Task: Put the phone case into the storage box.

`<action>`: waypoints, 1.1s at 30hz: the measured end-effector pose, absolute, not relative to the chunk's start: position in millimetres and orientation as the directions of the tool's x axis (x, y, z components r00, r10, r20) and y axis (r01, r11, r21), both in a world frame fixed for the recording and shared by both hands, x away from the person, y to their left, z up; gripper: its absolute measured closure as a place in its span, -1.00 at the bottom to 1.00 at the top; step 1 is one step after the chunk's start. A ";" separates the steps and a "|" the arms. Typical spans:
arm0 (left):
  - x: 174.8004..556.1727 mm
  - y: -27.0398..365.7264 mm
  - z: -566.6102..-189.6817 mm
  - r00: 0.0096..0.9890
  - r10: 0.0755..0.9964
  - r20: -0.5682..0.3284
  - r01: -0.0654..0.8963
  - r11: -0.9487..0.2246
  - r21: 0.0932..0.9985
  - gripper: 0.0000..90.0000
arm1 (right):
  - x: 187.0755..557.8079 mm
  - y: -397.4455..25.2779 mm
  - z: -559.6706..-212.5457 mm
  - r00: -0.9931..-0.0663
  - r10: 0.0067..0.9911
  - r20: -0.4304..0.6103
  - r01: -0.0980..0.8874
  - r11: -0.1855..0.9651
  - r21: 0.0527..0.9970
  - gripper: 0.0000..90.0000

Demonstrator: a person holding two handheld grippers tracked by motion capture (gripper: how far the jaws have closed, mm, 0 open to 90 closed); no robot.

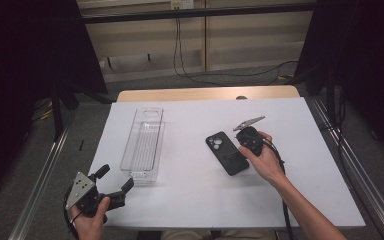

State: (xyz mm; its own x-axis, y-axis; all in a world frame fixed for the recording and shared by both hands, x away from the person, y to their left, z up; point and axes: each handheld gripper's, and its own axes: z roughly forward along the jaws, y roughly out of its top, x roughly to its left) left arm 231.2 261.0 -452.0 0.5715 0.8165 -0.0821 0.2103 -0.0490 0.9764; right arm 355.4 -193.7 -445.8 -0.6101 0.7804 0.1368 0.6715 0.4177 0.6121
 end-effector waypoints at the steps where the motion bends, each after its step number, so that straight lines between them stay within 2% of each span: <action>1: 231.4 261.8 -451.8 0.574 0.816 -0.071 0.206 -0.060 0.977 -0.94 | 357.9 -192.2 -446.5 -0.613 0.776 0.148 0.677 0.420 0.604 -0.90; 5: 231.2 261.5 -451.8 0.573 0.817 -0.070 0.204 -0.059 0.977 -0.94 | 366.6 -186.0 -449.0 -0.610 0.779 0.144 0.706 0.451 0.546 -0.88; 7: 231.3 261.8 -451.9 0.574 0.816 -0.070 0.204 -0.060 0.977 -0.94 | 369.9 -183.3 -451.7 -0.610 0.777 0.156 0.714 0.455 0.532 -0.93; 10: 230.8 261.5 -451.6 0.573 0.817 -0.070 0.205 -0.060 0.977 -0.94 | 376.6 -181.4 -458.3 -0.605 0.784 0.142 0.727 0.471 0.499 -0.88; 21: 231.0 261.9 -451.7 0.571 0.818 -0.068 0.207 -0.064 0.976 -0.94 | 389.6 -171.5 -466.0 -0.597 0.794 0.114 0.748 0.500 0.437 -0.88; 33: 231.2 261.2 -451.9 0.578 0.813 -0.069 0.204 -0.062 0.977 -0.94 | 393.5 -160.6 -469.7 -0.582 0.808 0.091 0.771 0.513 0.378 -1.00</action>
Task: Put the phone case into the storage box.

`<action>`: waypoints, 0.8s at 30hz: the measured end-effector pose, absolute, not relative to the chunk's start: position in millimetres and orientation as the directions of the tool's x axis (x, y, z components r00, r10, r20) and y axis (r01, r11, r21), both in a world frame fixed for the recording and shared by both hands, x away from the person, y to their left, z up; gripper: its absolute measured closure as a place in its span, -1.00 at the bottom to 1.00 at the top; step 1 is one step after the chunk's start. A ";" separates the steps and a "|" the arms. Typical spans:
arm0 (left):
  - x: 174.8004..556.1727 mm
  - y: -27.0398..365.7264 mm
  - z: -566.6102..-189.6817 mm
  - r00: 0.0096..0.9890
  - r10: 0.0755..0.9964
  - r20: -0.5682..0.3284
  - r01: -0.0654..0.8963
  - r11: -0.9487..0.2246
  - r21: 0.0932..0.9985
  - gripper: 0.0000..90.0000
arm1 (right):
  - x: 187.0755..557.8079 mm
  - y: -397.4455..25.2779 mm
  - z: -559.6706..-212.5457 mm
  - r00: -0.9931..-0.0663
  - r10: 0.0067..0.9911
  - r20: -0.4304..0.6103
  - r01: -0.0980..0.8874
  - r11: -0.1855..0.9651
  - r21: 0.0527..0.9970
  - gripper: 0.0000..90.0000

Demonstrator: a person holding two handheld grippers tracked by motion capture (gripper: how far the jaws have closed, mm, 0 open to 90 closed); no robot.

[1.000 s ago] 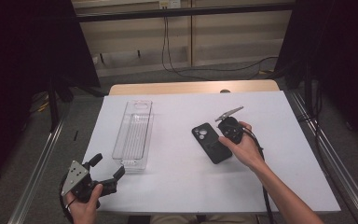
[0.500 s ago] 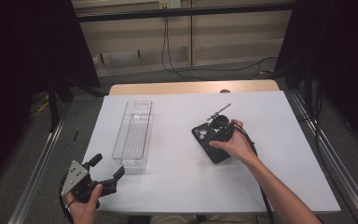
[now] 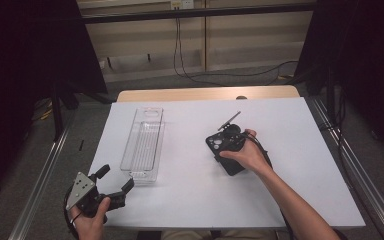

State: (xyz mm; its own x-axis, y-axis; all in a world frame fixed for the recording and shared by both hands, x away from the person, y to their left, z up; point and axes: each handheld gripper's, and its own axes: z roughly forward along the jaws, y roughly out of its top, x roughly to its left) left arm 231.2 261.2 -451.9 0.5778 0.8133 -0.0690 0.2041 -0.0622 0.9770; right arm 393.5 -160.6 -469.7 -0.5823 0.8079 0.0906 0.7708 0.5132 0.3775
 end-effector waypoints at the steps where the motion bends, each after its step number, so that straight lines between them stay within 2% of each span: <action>1: 231.1 261.2 -451.9 0.578 0.813 -0.069 0.205 -0.062 0.977 -0.94 | 393.7 -158.7 -470.7 -0.583 0.808 0.079 0.767 0.517 0.380 -1.00; 7: 230.9 261.7 -452.0 0.577 0.814 -0.070 0.204 -0.060 0.977 -0.94 | 392.5 -151.4 -471.7 -0.587 0.809 0.005 0.760 0.549 0.346 -1.00; 17: 230.8 261.4 -451.8 0.578 0.813 -0.071 0.205 -0.061 0.977 -0.94 | 391.8 -150.3 -471.6 -0.575 0.818 0.009 0.772 0.538 0.338 -1.00; 24: 231.1 261.5 -451.9 0.579 0.812 -0.070 0.206 -0.063 0.977 -0.94 | 392.1 -149.9 -467.7 -0.573 0.820 0.016 0.778 0.537 0.327 -0.83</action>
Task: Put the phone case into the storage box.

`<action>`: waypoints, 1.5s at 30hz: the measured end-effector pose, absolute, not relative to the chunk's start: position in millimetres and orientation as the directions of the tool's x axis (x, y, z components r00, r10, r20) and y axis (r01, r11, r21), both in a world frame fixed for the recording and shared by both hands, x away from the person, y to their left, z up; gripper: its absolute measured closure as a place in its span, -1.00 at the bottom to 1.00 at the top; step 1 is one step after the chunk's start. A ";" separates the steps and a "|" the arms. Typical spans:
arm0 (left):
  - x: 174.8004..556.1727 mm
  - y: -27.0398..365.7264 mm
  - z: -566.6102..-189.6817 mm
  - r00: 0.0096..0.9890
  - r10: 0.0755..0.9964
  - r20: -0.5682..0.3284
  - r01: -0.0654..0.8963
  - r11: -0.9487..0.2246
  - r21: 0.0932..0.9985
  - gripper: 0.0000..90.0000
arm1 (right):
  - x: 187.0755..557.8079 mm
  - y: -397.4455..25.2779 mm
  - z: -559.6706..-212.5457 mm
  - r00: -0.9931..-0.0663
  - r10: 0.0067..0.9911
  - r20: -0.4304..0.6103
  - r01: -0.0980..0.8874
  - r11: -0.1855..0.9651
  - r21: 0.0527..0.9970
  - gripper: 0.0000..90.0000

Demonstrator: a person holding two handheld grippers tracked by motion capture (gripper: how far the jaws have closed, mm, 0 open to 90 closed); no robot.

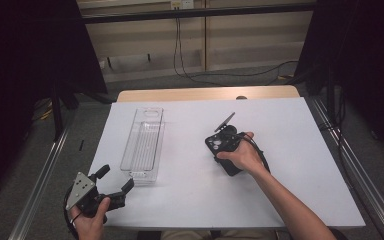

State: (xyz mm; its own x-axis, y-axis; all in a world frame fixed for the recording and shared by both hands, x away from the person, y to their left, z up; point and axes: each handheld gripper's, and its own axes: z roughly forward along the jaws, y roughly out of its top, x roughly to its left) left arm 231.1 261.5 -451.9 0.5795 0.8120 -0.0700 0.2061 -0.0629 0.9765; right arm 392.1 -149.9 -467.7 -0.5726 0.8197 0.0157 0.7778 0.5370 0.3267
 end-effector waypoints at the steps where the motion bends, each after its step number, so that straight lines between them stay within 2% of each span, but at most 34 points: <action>1: 230.8 261.4 -451.9 0.578 0.813 -0.070 0.207 -0.063 0.976 -0.94 | 393.2 -150.0 -467.0 -0.577 0.816 0.012 0.776 0.544 0.320 -0.80; 6: 230.7 262.6 -451.9 0.579 0.812 -0.067 0.206 -0.066 0.976 -0.94 | 395.2 -152.5 -464.6 -0.578 0.816 0.024 0.779 0.543 0.313 -0.68; 14: 231.6 262.0 -452.4 0.585 0.808 -0.065 0.206 -0.070 0.976 -0.94 | 394.1 -155.4 -463.4 -0.594 0.804 0.021 0.766 0.557 0.322 -0.67; 20: 231.7 262.1 -452.5 0.577 0.814 -0.065 0.207 -0.069 0.976 -0.94 | 389.9 -156.7 -456.4 -0.607 0.794 0.030 0.745 0.555 0.370 -0.67; 28: 231.0 262.4 -452.1 0.576 0.815 -0.065 0.206 -0.068 0.976 -0.94 | 381.9 -159.2 -443.0 -0.622 0.781 0.057 0.708 0.530 0.467 -0.67; 45: 230.8 261.1 -450.5 0.575 0.815 -0.074 0.209 -0.059 0.976 -0.94 | 357.6 -173.8 -425.9 -0.712 0.699 0.069 0.532 0.473 0.702 -0.67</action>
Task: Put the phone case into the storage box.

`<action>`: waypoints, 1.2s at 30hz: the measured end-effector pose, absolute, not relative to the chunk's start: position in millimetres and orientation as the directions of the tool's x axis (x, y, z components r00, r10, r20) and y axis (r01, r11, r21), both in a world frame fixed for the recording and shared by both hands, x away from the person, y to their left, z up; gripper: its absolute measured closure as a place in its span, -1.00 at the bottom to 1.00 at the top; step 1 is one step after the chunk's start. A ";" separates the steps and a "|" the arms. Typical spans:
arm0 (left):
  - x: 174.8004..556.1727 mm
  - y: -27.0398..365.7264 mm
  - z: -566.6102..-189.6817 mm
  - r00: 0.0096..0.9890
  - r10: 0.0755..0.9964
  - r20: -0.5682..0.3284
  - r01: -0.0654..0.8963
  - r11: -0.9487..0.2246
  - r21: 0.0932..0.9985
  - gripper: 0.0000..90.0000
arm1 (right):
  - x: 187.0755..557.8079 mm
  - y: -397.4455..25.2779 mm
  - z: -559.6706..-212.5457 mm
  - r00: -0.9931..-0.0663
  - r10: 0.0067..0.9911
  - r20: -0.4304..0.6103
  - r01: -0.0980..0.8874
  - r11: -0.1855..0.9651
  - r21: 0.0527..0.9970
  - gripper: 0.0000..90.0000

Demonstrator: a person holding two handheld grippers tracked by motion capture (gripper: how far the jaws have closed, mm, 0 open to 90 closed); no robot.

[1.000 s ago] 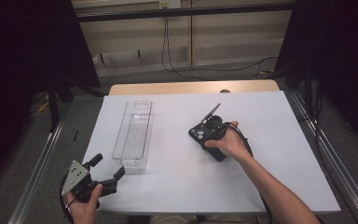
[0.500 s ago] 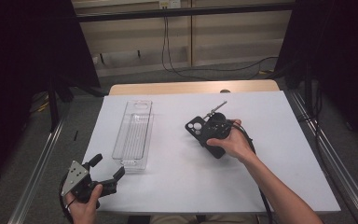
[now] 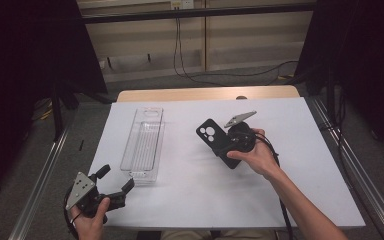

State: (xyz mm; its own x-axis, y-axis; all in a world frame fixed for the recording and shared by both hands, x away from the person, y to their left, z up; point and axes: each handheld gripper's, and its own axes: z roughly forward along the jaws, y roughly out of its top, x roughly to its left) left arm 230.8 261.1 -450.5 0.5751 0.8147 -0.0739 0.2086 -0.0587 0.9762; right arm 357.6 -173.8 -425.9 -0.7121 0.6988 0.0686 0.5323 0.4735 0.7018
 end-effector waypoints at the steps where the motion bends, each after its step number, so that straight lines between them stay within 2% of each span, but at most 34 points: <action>1: 231.3 261.1 -450.0 0.579 0.812 -0.071 0.209 -0.064 0.976 -0.94 | 356.3 -174.7 -425.6 -0.717 0.693 0.073 0.523 0.466 0.714 -0.67; 21: 232.3 246.6 -436.4 0.654 0.755 -0.052 0.200 -0.106 0.974 -0.94 | 325.5 -192.9 -430.8 -0.812 0.576 0.090 0.332 0.329 0.884 -0.67; 36: 233.0 237.3 -435.1 0.720 0.691 -0.063 0.215 -0.137 0.967 -0.89 | 307.7 -199.3 -439.9 -0.846 0.528 0.079 0.250 0.260 0.933 -0.67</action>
State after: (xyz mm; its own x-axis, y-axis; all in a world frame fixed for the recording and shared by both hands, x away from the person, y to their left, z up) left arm 233.0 237.3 -435.1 0.7203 0.6908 -0.0626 0.2153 -0.1369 0.9669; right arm 307.7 -199.3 -439.9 -0.8457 0.5277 0.0795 0.2498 0.2598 0.9328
